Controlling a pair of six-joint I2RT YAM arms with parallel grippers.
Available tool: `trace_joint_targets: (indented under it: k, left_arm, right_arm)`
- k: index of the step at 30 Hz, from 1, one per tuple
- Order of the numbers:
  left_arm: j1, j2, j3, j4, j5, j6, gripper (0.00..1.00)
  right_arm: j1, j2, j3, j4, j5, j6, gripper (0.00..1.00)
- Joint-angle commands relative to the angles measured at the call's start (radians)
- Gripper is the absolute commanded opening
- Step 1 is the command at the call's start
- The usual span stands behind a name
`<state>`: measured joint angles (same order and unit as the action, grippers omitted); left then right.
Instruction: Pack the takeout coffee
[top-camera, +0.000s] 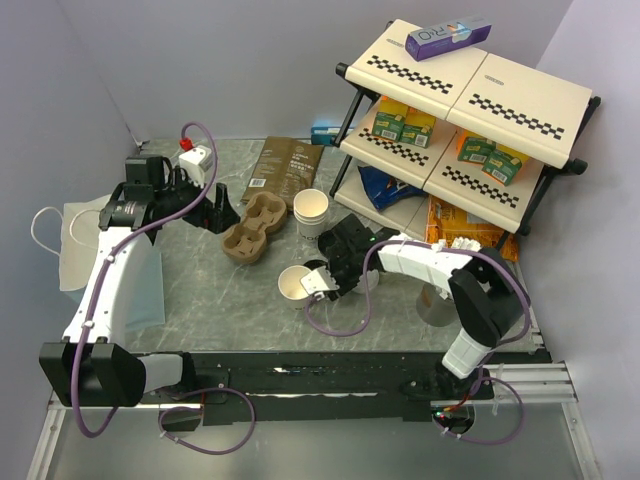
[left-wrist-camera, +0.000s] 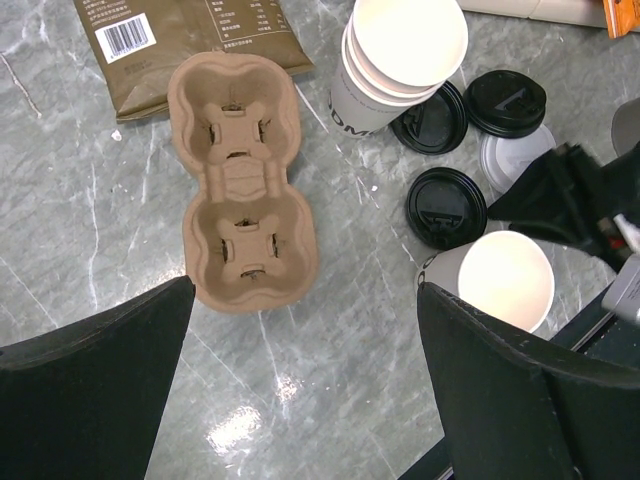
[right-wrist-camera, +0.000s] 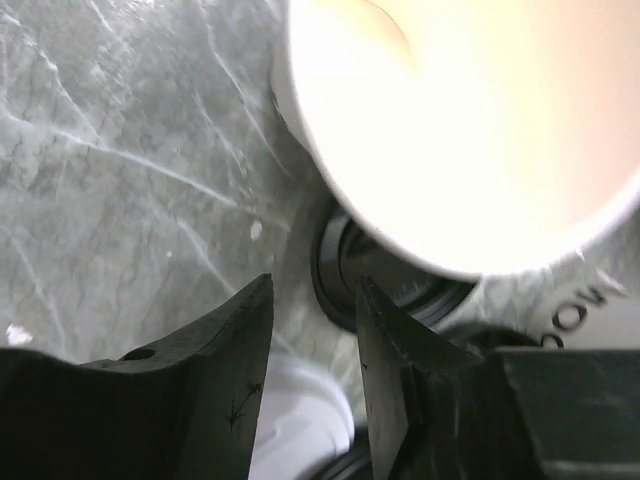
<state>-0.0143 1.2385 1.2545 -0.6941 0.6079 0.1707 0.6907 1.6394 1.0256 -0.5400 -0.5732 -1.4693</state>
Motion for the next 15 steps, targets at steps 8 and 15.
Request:
trace_joint_targets:
  k: [8, 15]
  left_arm:
    - [0.043, -0.066, -0.017, 0.007, 0.029, -0.008, 0.99]
    - [0.062, -0.07, -0.02, 0.013, 0.039, -0.016, 0.99]
  right_arm:
    - [0.033, 0.079, -0.007, 0.092, 0.025, -0.123, 0.43]
    - [0.033, 0.117, -0.007, 0.115, 0.049, -0.115, 0.39]
